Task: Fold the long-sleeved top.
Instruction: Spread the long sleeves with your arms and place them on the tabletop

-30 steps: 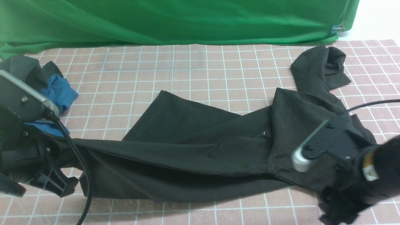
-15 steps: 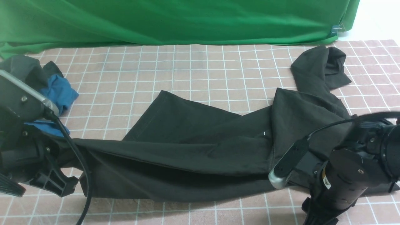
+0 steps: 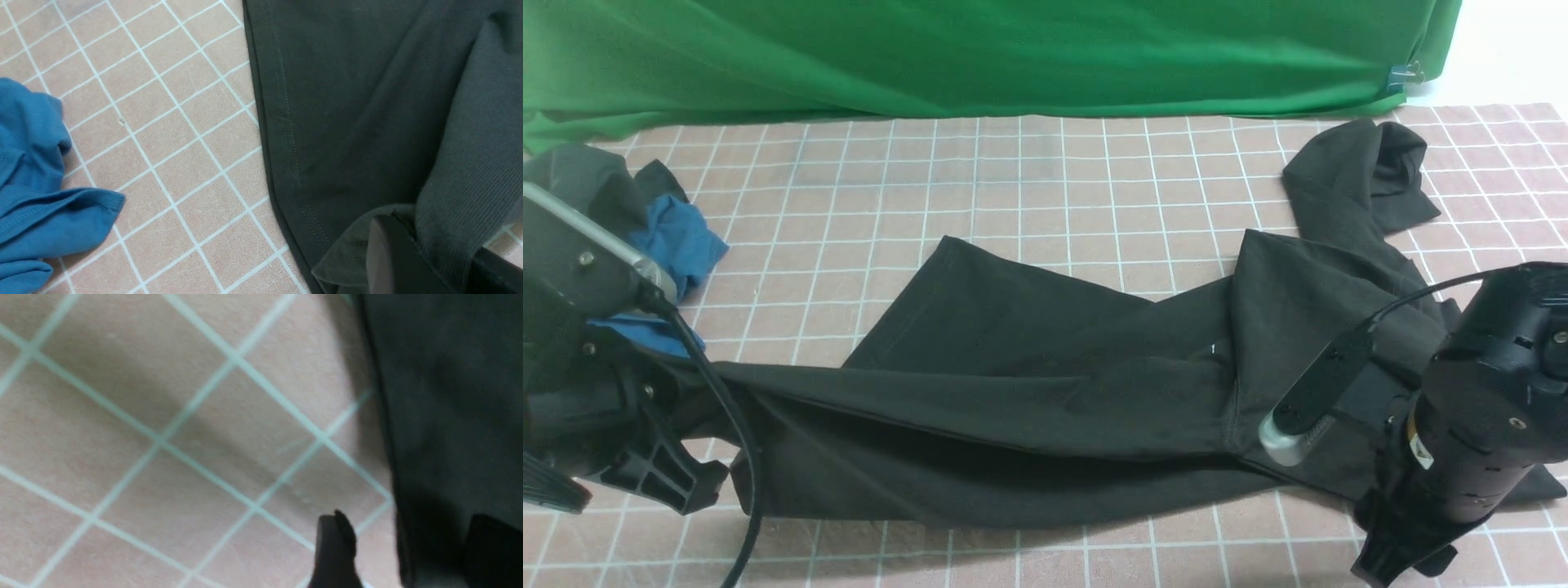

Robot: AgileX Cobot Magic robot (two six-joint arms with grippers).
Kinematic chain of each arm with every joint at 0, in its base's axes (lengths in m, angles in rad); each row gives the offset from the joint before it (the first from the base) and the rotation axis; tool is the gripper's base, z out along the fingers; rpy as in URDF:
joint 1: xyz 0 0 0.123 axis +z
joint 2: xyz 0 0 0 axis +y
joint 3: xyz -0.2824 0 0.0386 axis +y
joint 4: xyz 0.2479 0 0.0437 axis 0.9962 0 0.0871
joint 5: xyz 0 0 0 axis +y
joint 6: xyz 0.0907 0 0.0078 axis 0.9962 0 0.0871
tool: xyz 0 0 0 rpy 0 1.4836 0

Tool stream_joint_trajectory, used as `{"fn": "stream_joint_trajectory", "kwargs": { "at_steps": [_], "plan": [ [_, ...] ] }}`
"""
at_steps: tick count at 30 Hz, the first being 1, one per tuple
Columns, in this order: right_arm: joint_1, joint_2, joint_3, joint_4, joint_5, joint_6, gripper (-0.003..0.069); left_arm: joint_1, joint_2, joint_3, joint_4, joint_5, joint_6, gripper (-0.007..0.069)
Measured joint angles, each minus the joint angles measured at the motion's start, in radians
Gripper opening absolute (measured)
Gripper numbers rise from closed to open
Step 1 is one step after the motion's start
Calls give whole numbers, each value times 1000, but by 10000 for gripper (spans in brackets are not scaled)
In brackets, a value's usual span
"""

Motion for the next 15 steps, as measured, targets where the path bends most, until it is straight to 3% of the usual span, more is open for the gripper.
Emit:
{"fn": "stream_joint_trajectory", "kwargs": {
  "at_steps": [10, 12, 15],
  "plan": [
    [0, 18, 51, -103, -99, 24, 476, 0, 0, 0, 0, -5, 0, 21],
    [0, 36, 56, -129, -107, 27, 456, 0, 0, 0, 0, -4, 3, 21],
    [0, 46, 51, -144, -101, 40, 360, 0, 0, 0, -3, -4, 3, 21]
  ]
}}
